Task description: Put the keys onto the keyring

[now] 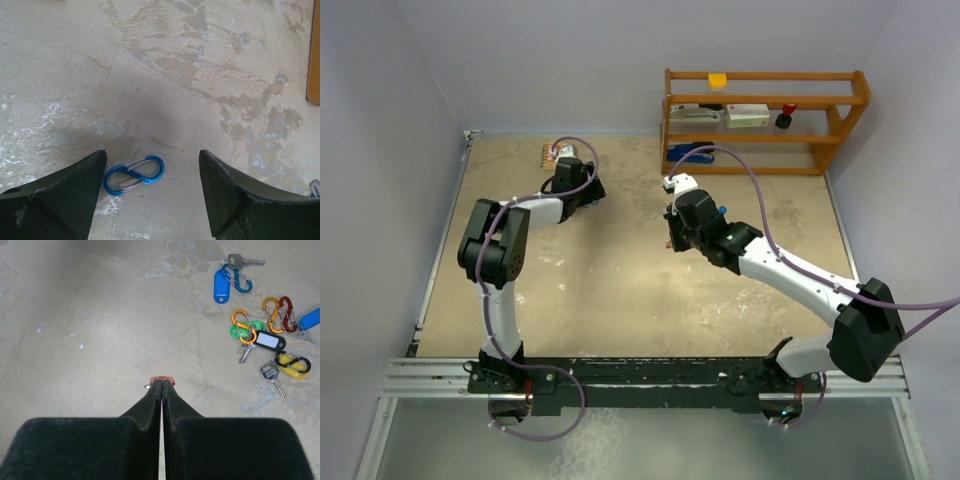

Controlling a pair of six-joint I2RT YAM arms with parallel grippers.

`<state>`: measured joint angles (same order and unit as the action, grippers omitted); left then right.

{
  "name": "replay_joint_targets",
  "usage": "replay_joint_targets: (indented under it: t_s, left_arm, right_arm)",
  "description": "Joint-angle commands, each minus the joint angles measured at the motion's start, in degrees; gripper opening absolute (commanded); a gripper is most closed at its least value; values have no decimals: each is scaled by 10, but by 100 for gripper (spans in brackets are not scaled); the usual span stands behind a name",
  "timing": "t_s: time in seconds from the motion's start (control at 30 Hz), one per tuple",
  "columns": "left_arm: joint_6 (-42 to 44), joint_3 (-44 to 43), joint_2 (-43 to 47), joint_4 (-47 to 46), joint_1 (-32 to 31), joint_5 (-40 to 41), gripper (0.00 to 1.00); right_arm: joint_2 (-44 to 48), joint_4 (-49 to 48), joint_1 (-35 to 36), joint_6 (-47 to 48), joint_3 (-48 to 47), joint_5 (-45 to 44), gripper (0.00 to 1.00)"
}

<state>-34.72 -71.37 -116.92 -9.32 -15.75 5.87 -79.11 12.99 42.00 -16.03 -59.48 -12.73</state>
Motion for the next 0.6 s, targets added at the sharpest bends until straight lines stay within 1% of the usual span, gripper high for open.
replay_joint_targets:
  t_s: [0.0, 0.3, 0.57]
  left_arm:
    - [-4, 37, 2, -18, 1, -44, 72]
    - [-25, 116, 35, -63, -2, -64, 72]
    - [-27, 139, 64, -68, -10, -61, 72]
  right_arm:
    - [11, -16, 2, -1, 2, -3, 0]
    - [6, -20, 1, -3, 7, -4, 0]
    - [3, -22, 2, -6, 9, -6, 0]
